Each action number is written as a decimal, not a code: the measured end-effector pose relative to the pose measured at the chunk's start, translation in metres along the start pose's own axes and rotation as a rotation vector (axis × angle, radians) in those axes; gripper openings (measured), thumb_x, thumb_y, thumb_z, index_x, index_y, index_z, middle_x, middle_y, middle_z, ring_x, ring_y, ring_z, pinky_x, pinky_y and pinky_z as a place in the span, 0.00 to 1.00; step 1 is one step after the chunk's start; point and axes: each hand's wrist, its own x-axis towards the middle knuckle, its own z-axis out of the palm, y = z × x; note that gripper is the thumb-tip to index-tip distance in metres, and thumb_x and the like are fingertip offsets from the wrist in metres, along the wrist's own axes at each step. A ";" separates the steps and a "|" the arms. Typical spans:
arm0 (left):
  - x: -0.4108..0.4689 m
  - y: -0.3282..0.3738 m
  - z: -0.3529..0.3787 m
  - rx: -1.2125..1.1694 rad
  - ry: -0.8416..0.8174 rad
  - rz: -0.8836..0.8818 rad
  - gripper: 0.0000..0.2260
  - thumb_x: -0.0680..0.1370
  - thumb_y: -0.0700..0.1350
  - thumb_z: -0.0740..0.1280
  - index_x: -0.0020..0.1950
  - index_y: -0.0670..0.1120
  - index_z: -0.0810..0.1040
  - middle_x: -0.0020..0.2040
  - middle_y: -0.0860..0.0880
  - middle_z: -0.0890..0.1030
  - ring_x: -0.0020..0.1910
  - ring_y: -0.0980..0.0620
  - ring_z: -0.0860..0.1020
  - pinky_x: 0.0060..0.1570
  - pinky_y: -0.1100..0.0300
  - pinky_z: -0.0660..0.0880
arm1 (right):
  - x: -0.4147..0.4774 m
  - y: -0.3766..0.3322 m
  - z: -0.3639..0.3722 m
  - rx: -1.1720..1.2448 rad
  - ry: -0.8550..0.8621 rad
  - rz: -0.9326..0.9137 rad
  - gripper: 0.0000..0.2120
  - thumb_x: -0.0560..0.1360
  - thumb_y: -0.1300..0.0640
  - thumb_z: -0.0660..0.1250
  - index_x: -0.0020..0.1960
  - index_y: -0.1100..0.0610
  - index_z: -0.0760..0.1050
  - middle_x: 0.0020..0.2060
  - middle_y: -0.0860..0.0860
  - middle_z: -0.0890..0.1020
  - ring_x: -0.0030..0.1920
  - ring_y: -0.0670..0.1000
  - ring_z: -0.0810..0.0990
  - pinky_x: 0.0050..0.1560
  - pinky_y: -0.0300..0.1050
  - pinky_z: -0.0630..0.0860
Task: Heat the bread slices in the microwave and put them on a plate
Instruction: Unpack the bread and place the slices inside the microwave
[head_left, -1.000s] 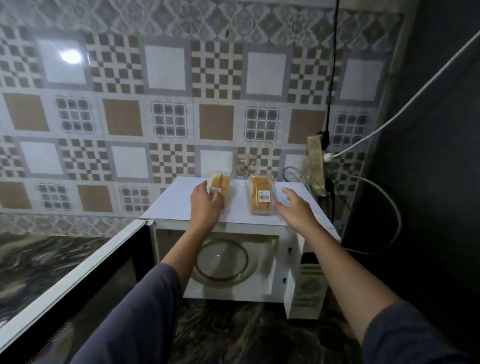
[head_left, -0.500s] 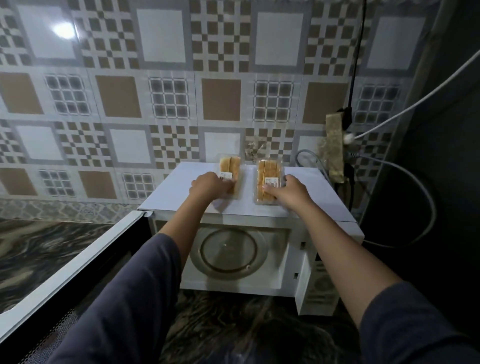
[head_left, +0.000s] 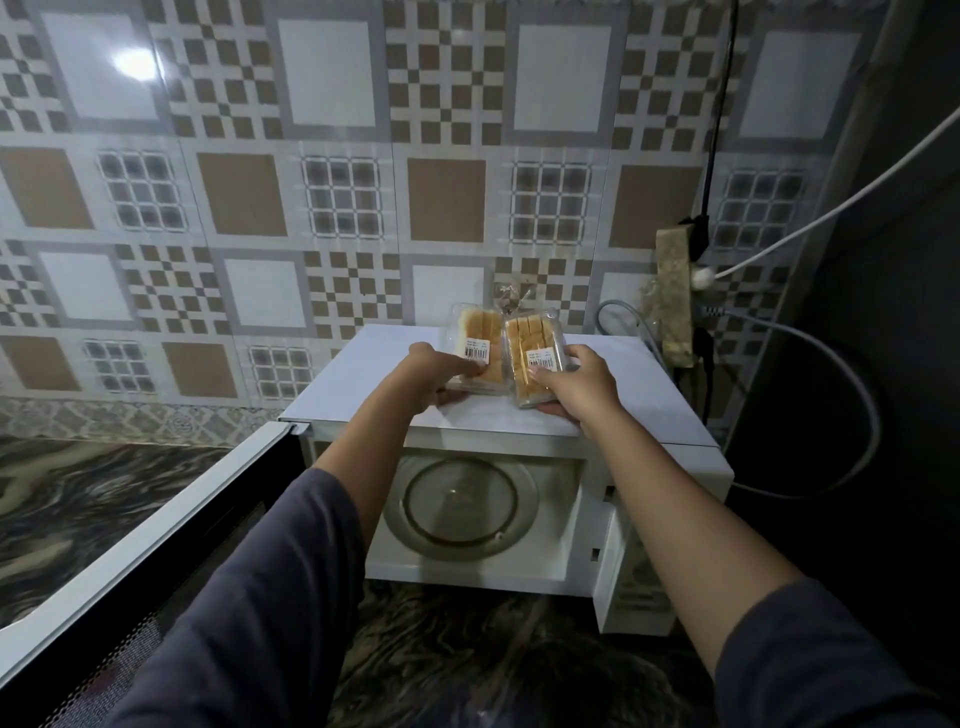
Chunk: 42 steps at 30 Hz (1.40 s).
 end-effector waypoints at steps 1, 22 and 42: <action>0.000 -0.001 0.000 -0.016 -0.016 0.004 0.29 0.66 0.39 0.77 0.63 0.39 0.69 0.61 0.40 0.75 0.57 0.42 0.77 0.46 0.53 0.81 | -0.001 0.001 0.000 0.037 -0.006 0.011 0.20 0.73 0.60 0.70 0.63 0.57 0.70 0.60 0.56 0.77 0.55 0.57 0.80 0.48 0.53 0.82; -0.160 -0.079 -0.013 -0.240 -0.215 0.371 0.31 0.77 0.38 0.65 0.75 0.51 0.52 0.62 0.41 0.76 0.56 0.46 0.78 0.58 0.51 0.76 | -0.175 0.035 -0.016 0.308 0.116 -0.144 0.25 0.73 0.56 0.70 0.69 0.52 0.68 0.57 0.46 0.79 0.56 0.51 0.80 0.56 0.52 0.79; -0.251 -0.318 -0.031 -0.119 -0.154 0.046 0.26 0.77 0.34 0.64 0.72 0.45 0.59 0.68 0.40 0.71 0.63 0.45 0.74 0.66 0.47 0.68 | -0.327 0.224 -0.001 0.272 0.149 0.187 0.27 0.75 0.61 0.67 0.72 0.55 0.64 0.56 0.52 0.77 0.54 0.50 0.78 0.38 0.29 0.78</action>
